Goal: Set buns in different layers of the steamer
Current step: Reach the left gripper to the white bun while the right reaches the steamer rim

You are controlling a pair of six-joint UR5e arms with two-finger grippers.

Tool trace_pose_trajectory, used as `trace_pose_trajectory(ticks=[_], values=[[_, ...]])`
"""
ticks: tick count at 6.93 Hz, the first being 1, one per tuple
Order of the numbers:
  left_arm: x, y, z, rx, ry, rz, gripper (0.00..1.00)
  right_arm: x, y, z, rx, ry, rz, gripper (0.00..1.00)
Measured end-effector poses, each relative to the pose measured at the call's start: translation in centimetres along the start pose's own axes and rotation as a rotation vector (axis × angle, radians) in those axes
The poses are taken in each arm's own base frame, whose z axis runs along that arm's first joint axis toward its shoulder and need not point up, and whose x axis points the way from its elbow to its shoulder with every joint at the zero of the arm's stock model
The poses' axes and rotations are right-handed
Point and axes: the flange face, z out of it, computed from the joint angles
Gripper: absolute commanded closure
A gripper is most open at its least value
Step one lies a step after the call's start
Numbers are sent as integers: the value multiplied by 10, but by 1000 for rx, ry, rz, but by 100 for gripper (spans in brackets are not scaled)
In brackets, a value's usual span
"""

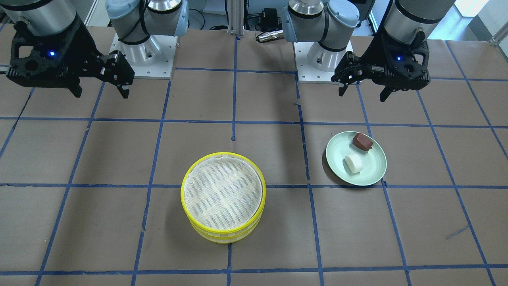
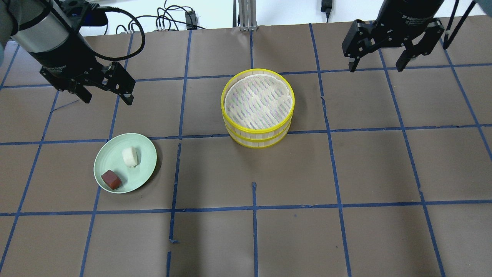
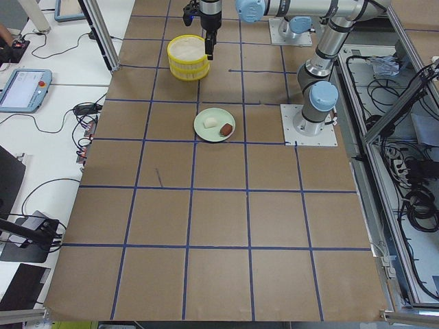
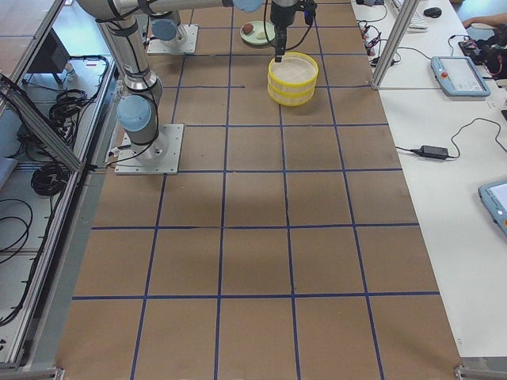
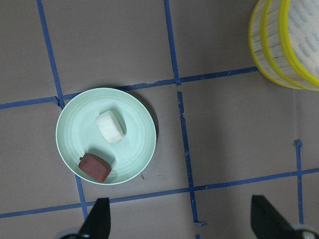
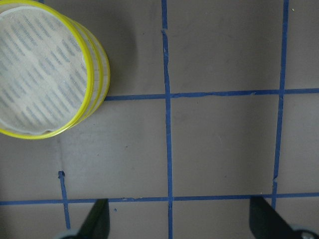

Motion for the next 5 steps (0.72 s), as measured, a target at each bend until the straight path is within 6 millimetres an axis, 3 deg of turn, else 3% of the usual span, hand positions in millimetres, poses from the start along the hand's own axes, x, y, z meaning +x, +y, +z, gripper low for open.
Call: trace_pose_trajectory(ticks=[5], values=[[-2,2,1,-9,-11,1,0,-6,1,8,9,1,-14,0]])
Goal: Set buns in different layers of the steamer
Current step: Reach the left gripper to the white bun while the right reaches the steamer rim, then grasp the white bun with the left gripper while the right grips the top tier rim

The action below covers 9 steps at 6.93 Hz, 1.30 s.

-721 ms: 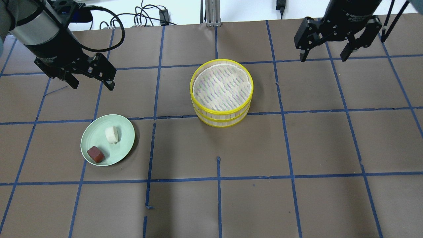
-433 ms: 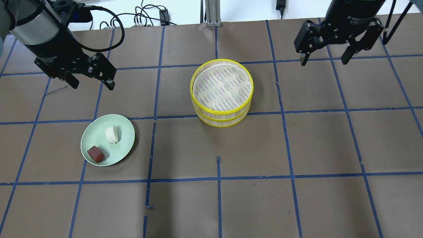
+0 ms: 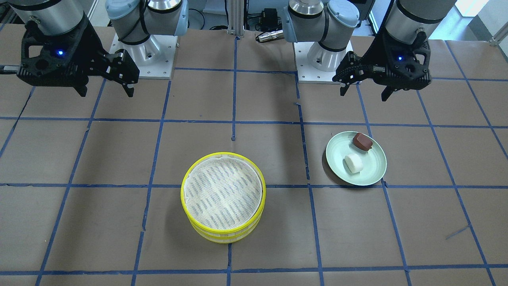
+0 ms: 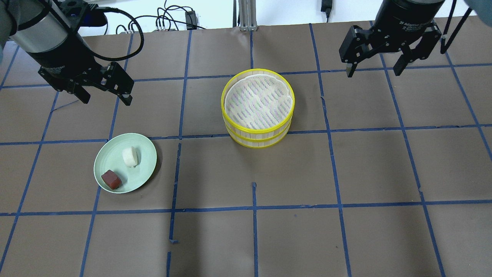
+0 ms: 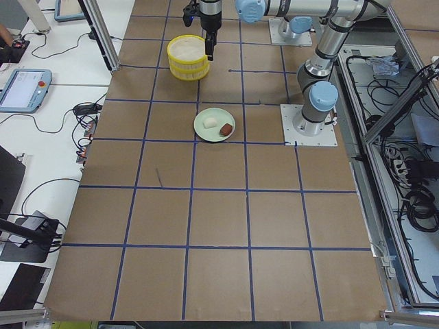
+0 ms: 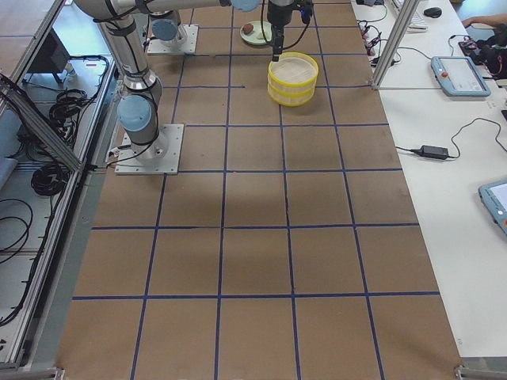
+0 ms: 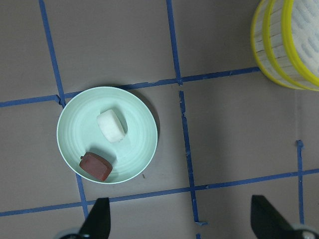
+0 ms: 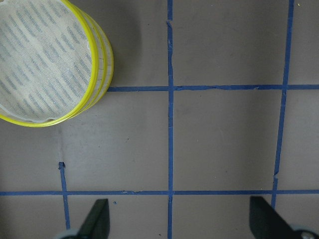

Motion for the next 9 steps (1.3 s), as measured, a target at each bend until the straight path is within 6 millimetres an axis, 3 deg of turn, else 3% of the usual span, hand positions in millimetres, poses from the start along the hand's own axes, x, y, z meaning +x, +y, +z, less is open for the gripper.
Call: trace_pose_trajectory(ticks=[1,2,4,6,8,9], values=[[-2,0,12,-23,4,-3,1,0,-1,2,-1,-2,-3,0],[-15,0,42,-56,12,-19,1,-1,-2,6,-5,-6,-3,0],[-51,3,119,-85,27,-66,2,-2,-16,28,34,-8,-3,0],[-67,-8,199,-104,31,-81,8,-29,-53,86,41,-11,-37,0],[-79,-23,258,-149,-4,-81,9,-68,-84,152,42,-12,-25,0],[-86,-28,278,-169,-38,-79,23,-81,-94,181,37,-14,-21,3]])
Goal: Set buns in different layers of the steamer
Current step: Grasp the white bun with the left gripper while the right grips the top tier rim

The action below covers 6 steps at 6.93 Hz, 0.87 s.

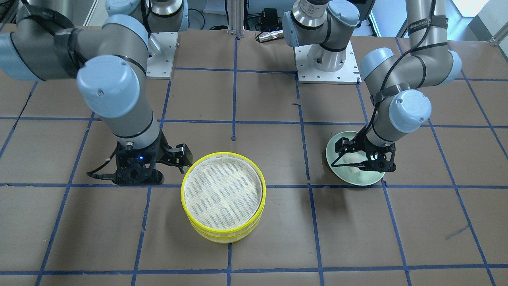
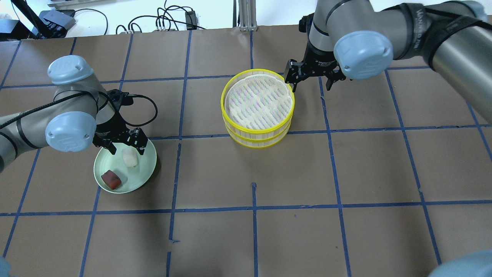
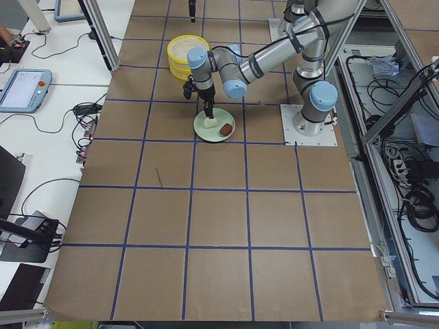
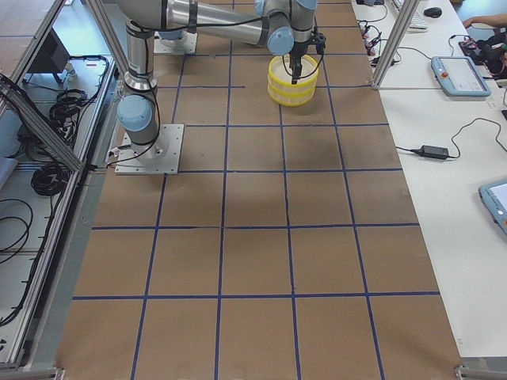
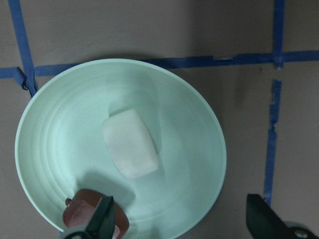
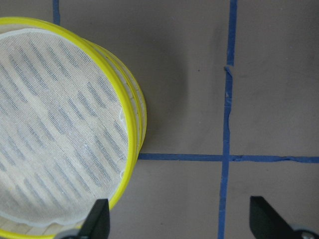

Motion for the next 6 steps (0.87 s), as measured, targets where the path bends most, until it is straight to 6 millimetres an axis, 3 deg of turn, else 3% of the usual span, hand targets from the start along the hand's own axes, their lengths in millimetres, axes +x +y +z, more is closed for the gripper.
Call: trace_pose_trajectory(ticks=[1,2,3,4,5,6], values=[[-3,-7,16,-15,-15,1,58,-6,-8,22,4,-6,0,25],[-4,-12,28,-27,-19,2,73,-10,-14,38,12,-23,-1,43],[-4,-14,34,-33,-18,0,79,-12,-16,49,7,-45,1,68],[-4,-18,29,-15,-22,-6,84,-13,-15,59,-1,-53,2,80],[-5,-26,8,43,-38,-8,85,-12,-14,64,-6,-51,3,93],[-1,-34,-27,111,-54,0,86,-12,-12,67,-9,-48,4,97]])
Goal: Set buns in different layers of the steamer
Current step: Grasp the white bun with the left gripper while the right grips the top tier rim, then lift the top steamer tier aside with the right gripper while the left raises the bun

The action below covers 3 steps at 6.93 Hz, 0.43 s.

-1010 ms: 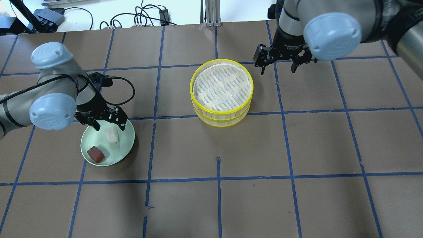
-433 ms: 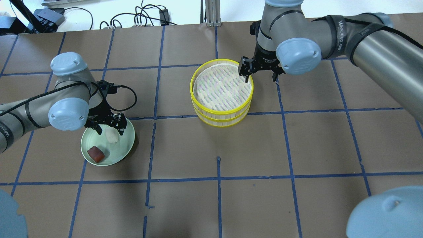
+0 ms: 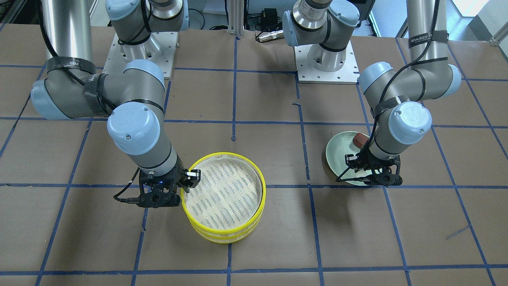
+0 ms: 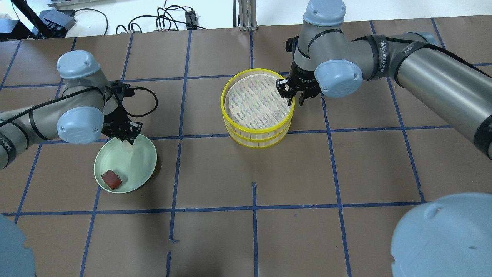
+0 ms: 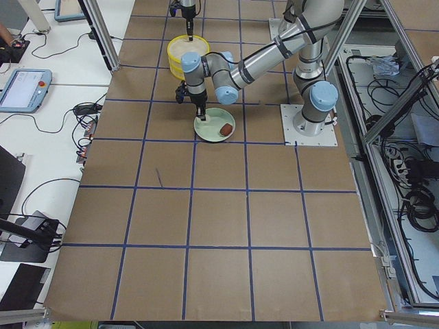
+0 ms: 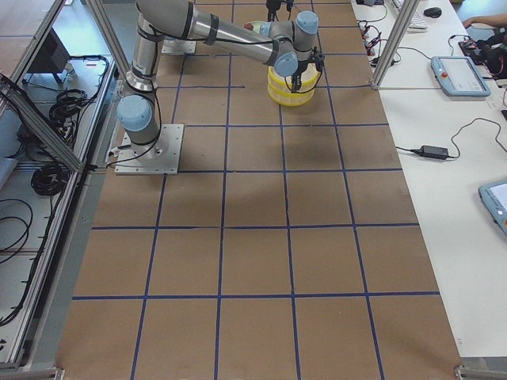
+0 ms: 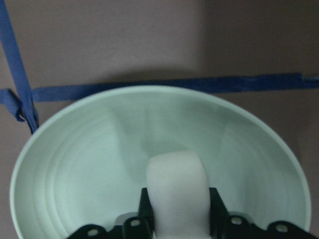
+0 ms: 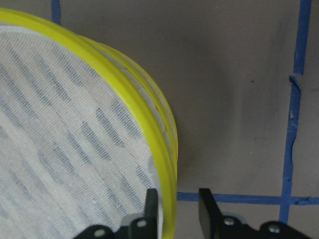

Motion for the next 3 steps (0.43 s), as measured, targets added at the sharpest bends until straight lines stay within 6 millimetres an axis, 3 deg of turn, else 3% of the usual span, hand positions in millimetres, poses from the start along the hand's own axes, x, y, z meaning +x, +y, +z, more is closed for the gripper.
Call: trace_pose_trajectory(ticks=[2,3], values=[[19,-9,-65,89,36,0,86,1,3,-2,1,3,-1,97],[39,-12,-87,128,103,-38,87,3,5,-12,12,3,1,97]])
